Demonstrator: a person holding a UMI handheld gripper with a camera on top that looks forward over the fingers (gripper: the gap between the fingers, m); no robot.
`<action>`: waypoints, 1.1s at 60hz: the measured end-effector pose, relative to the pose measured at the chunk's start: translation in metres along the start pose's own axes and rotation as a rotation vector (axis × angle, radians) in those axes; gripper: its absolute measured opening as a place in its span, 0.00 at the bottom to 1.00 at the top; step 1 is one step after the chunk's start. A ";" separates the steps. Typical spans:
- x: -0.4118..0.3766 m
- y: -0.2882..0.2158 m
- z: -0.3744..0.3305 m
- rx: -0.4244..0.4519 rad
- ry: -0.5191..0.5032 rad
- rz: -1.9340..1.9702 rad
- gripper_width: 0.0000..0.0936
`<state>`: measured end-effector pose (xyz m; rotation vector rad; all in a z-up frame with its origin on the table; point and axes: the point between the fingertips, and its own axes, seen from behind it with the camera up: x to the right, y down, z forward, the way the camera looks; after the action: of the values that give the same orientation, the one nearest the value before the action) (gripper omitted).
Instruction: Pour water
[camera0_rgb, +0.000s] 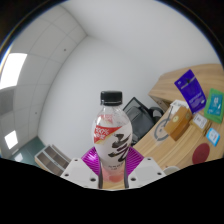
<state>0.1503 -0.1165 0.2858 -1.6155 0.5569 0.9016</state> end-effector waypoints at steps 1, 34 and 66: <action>0.004 -0.006 -0.002 0.007 0.014 -0.058 0.30; 0.255 -0.002 -0.030 -0.097 0.446 -0.802 0.30; 0.276 0.009 -0.042 -0.148 0.507 -0.791 0.93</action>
<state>0.3181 -0.1290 0.0625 -1.9838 0.1433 -0.0617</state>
